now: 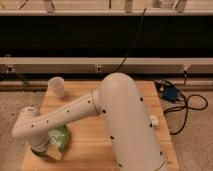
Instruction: Push the ceramic bowl across the table
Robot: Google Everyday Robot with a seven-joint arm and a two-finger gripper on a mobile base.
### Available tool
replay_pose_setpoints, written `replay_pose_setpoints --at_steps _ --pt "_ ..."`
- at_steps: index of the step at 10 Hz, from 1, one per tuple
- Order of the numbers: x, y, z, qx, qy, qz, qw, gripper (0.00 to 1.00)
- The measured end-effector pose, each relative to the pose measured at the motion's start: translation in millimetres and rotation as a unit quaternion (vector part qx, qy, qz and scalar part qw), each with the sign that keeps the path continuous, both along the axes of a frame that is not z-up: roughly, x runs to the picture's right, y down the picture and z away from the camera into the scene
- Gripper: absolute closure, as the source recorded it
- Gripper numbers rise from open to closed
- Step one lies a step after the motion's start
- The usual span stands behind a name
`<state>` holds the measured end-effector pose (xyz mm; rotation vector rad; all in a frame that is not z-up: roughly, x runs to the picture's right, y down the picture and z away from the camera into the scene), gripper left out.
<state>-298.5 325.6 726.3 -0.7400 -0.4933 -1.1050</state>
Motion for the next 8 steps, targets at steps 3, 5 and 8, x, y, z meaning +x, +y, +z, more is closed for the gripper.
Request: replay_pose_setpoints --at_steps 3,5,8 --pt "-10 4 -7.3 -0.001 -0.018 -0.009 0.9998 0.2" --pt "-17 8 -11.9 -0.004 -0.031 -0.016 0.9994 0.2" --pt "-21 10 -18.3 -0.005 -0.039 -0.012 0.9992 0.34"
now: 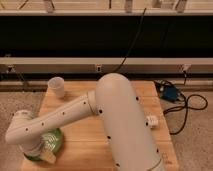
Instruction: Push the ceramic bowl across the table
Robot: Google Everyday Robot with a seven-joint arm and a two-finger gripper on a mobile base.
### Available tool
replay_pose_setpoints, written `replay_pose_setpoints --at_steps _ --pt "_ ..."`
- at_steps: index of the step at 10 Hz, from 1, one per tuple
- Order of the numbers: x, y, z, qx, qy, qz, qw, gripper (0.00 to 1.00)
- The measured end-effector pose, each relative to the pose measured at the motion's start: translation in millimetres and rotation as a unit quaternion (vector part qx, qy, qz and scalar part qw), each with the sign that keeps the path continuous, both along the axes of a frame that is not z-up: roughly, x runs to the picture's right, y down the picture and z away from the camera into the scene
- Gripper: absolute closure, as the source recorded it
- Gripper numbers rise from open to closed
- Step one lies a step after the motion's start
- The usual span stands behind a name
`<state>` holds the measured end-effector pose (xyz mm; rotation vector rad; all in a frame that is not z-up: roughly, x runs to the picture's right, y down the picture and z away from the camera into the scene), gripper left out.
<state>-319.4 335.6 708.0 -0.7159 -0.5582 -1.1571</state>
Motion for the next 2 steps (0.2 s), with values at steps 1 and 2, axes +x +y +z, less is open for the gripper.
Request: replay_pose_setpoints --at_steps 1,2 --pt "6 -7 0.2 0.004 0.004 0.004 1.0 0.43" --pt "14 -20 3.6 0.011 0.005 0.007 0.9999 0.55"
